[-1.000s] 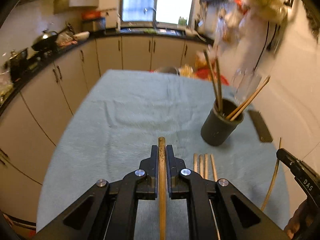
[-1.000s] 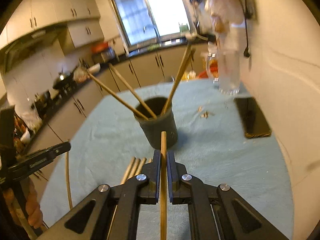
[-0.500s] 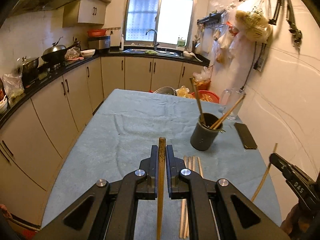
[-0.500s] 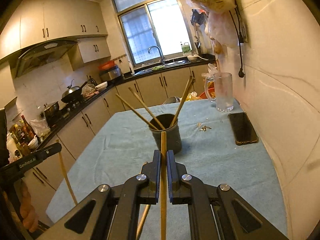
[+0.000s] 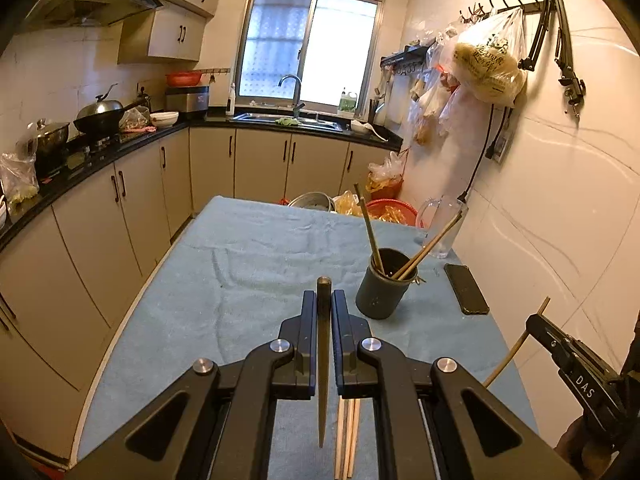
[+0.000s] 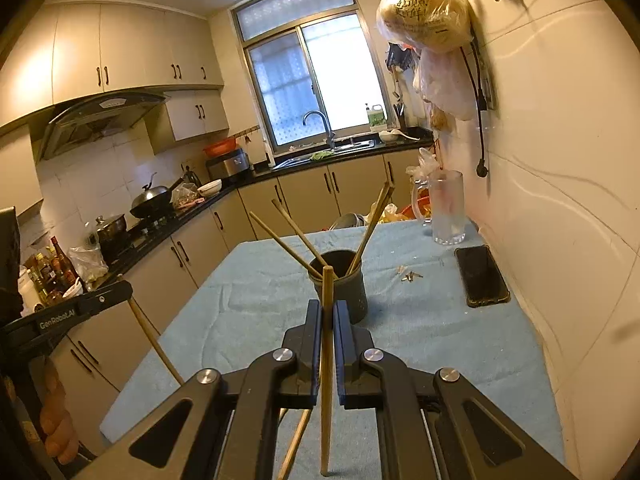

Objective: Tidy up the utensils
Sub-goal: 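Carry the chopstick over the cup and lower it inside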

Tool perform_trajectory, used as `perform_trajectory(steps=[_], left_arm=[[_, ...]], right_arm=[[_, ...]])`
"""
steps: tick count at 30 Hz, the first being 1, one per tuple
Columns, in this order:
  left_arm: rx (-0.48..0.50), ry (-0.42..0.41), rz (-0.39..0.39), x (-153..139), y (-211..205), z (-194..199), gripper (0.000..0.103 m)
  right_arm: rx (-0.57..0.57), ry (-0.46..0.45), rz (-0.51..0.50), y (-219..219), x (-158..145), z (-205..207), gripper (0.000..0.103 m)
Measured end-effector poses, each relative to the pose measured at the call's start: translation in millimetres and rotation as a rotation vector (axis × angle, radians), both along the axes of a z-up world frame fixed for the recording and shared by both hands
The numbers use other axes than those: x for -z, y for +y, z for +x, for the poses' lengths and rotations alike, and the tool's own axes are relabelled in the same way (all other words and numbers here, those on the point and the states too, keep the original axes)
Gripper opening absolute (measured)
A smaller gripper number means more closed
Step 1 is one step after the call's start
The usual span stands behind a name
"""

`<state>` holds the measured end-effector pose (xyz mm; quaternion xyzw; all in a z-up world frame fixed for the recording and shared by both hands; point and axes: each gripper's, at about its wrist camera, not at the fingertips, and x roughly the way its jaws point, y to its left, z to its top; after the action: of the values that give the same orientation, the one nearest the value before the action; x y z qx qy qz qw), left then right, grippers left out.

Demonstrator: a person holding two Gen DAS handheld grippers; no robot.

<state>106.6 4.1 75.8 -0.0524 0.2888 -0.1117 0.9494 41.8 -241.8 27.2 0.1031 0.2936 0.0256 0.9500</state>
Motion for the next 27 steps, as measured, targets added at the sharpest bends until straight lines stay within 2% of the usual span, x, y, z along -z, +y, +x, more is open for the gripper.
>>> perform_trajectory(steps=[8,13,27], left_arm=[[0.011,-0.032,-0.008,-19,-3,8,0.007],[0.030,-0.077,-0.025,-42,-10,20,0.007],[0.083,-0.150,-0.066,-97,-57,85,0.007]], right_arm=[[0.014,-0.037,0.001,-6,-15,7,0.007],[0.012,-0.069,-0.001,-9,-29,20,0.007],[0.033,-0.180,0.033,-28,-76,93,0.007]])
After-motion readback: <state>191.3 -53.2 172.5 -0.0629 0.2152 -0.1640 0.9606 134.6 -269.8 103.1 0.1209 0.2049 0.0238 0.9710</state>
